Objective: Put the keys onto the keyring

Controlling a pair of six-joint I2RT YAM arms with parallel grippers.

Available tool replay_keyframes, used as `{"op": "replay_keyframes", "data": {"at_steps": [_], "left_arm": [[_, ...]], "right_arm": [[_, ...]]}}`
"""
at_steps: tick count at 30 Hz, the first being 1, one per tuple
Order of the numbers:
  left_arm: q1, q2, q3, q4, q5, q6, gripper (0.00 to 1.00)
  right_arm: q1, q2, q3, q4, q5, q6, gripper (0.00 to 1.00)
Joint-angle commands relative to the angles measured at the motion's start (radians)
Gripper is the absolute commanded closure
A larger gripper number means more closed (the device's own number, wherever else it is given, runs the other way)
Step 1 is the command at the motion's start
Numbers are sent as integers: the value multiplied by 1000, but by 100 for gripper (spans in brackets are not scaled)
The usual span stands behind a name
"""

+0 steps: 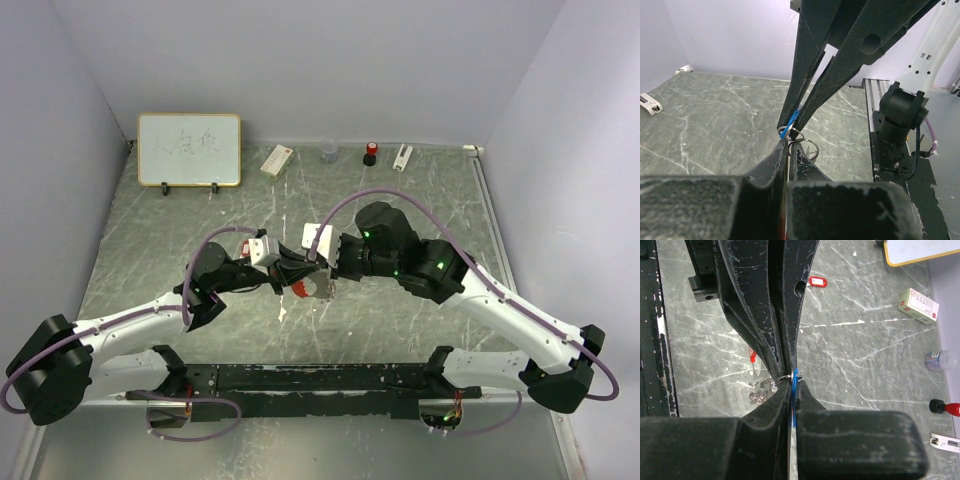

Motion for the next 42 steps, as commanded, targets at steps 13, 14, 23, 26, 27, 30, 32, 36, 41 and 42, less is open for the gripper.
{"op": "replay_keyframes", "data": {"at_steps": [13, 14, 23, 26, 27, 30, 32, 36, 41, 42], "left_arm": [[4, -91, 20, -71, -360, -73, 93], [5, -101, 17, -75, -383, -79, 93], [10, -136, 11, -84, -539, -134, 93], [14, -140, 7, -77, -569, -159, 93], [15, -142, 5, -72, -575, -167, 93], [20, -150, -7, -48, -586, -201, 93], [23, -158, -17, -25, -590, -223, 93], [28, -171, -33, 1, -584, -271, 93], [32, -189, -46, 14, -586, -295, 93], [32, -194, -48, 15, -588, -297, 93]], "right_arm": [[-4, -63, -32, 53, 50, 50, 100], [-4, -61, -35, 52, 49, 53, 100], [-4, -37, -75, 78, 37, 80, 100], [-4, -28, -102, 105, 36, 97, 100], [-3, -26, -113, 118, 36, 101, 100], [-4, -16, -142, 151, 42, 125, 100], [-5, -9, -159, 169, 45, 138, 100], [-13, 6, -173, 200, 42, 166, 100], [-34, 12, -183, 235, 20, 188, 100], [-36, 14, -183, 242, 16, 190, 100]]}}
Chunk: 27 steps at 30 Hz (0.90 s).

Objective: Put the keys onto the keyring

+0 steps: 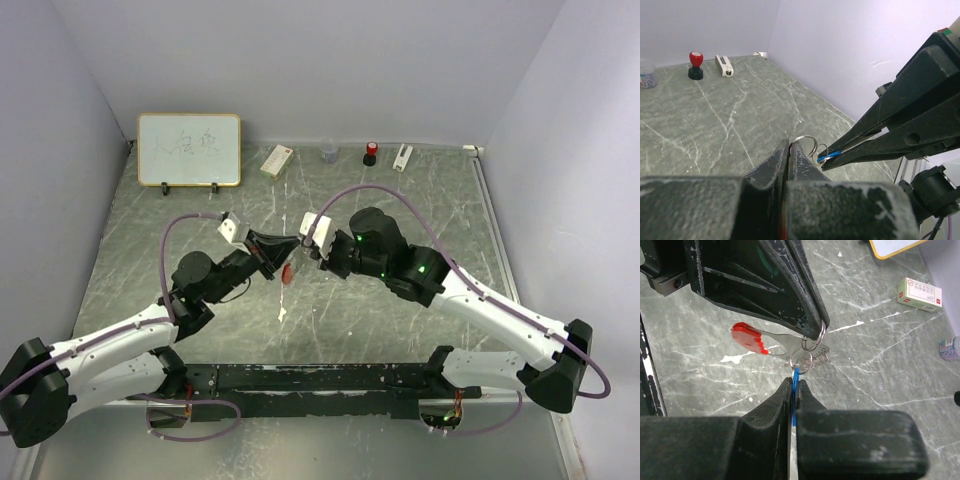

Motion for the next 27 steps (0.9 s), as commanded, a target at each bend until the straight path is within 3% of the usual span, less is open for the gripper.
{"op": "replay_keyframes", "data": {"at_steps": [1, 8, 9, 11, 15, 21, 27], "left_arm": [[24, -45, -1, 111, -80, -36, 93], [26, -58, -6, 117, -88, -48, 93], [27, -60, -6, 118, -91, -50, 93], [29, -60, -7, 114, -102, -50, 93], [32, -59, -1, 112, -116, -49, 93], [40, -48, 3, 126, -92, -53, 93], [44, -36, 1, 144, -23, -36, 93]], "right_arm": [[-15, 5, -22, -13, -30, 40, 100], [-26, 38, -33, 42, -53, 58, 100], [-26, 42, -36, 51, -52, 67, 96], [-27, 43, -41, 63, -45, 78, 74], [-30, -25, -91, 125, -27, 106, 57], [-41, -199, -177, 254, 13, 146, 51], [-53, -291, -233, 385, 32, 156, 52]]}}
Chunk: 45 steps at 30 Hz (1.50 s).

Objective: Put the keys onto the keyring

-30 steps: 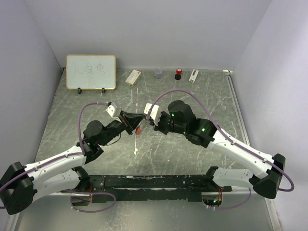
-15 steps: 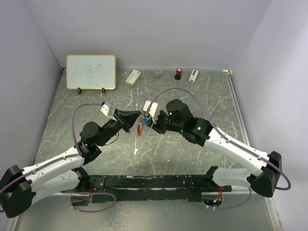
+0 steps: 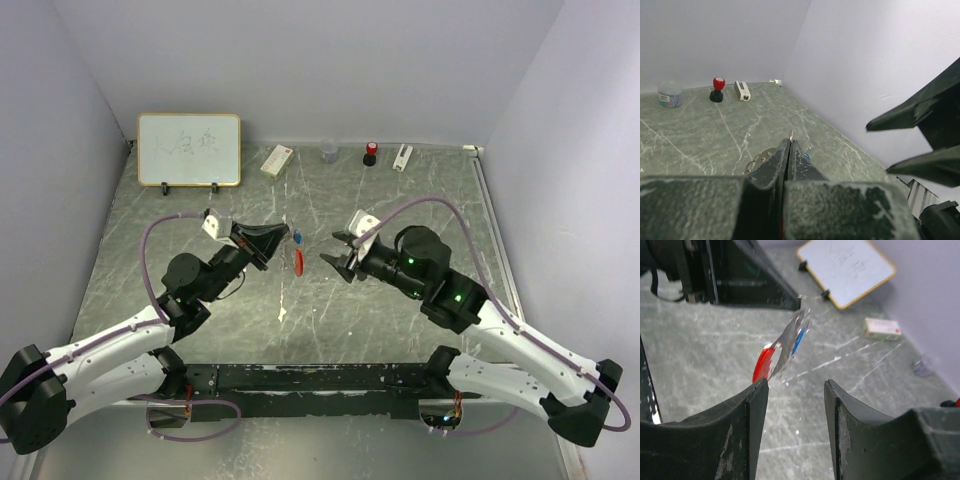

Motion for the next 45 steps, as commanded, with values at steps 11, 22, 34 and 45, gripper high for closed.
{"op": "replay_keyframes", "data": {"at_steps": [11, 22, 34, 45], "left_arm": [[22, 17, 2, 167, 296, 107, 93], [57, 15, 14, 164, 505, 148, 93], [72, 30, 15, 208, 579, 137, 93], [79, 38, 13, 231, 601, 133, 93]], "right_arm": [[-44, 5, -52, 291, -103, 31, 62], [-101, 27, -48, 309, -284, 31, 65], [-128, 44, -47, 282, -408, 5, 81], [-144, 77, -39, 274, -487, 8, 82]]}}
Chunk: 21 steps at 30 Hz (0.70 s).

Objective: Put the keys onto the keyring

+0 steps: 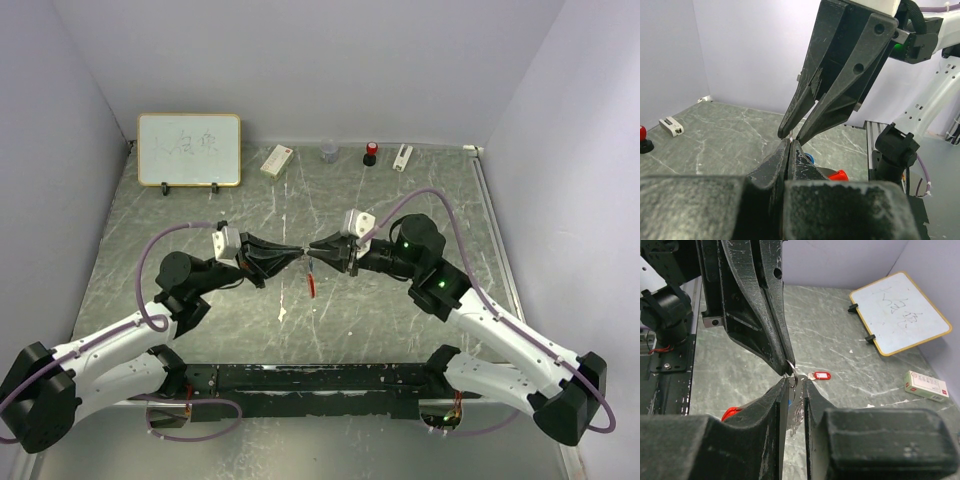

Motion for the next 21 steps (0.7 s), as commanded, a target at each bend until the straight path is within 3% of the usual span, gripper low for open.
{"op": "replay_keyframes", "data": {"at_steps": [1, 12, 21], "left_arm": [[11, -2, 14, 76, 33, 3, 93], [12, 19, 15, 99, 54, -11, 93], [12, 51, 19, 101, 47, -20, 93]], "right_arm": [[-12, 9, 12, 2, -44, -5, 83], [-19, 14, 13, 7, -77, -9, 100], [-27, 7, 10, 11, -102, -9, 100]]}}
